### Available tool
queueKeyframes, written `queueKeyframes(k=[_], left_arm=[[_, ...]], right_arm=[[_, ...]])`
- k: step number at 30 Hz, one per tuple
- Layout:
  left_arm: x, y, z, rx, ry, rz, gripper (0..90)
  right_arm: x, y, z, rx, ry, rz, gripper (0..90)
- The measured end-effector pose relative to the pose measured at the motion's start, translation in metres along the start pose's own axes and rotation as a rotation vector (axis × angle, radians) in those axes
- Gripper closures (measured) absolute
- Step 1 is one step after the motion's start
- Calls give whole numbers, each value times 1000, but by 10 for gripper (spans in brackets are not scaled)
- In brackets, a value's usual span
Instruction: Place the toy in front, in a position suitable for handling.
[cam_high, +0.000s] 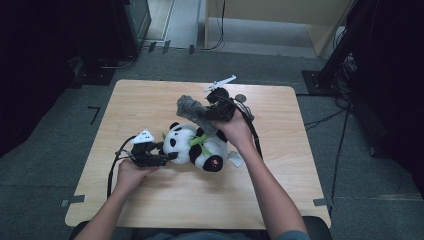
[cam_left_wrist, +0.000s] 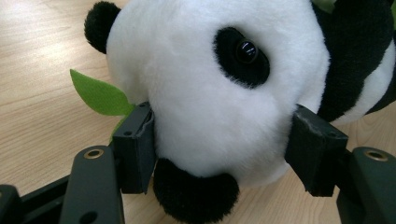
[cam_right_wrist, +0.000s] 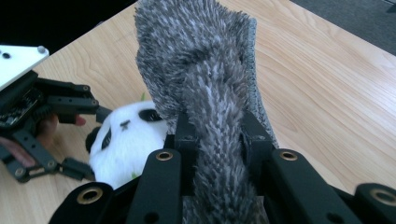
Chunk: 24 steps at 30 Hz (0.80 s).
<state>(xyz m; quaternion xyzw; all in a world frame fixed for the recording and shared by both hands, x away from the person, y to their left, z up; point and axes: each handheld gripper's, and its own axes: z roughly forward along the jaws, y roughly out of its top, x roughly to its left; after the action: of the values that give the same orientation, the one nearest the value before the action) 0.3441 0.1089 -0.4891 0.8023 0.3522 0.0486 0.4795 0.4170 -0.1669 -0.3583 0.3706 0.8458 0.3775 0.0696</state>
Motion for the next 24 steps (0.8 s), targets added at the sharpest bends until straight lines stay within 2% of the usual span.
queueKeyframes(k=[10,11,17,20,24], left_arm=[[0,-1,0,-6,2,-3,328],[0,-1,1,-10,2,-5,328],[0,-1,1,-11,3,0,326],[0,-1,0,-8,5,4,326],[0,-3,1,-13,5,-10,325]], right_arm=[[6,18,27,28,23,-5,739],[10,22,34,37,32,-14,739],[29,28,50,52,61,-47,738],[32,27,63,83,64,-56,739],[30,23,78,133,65,-41,740]])
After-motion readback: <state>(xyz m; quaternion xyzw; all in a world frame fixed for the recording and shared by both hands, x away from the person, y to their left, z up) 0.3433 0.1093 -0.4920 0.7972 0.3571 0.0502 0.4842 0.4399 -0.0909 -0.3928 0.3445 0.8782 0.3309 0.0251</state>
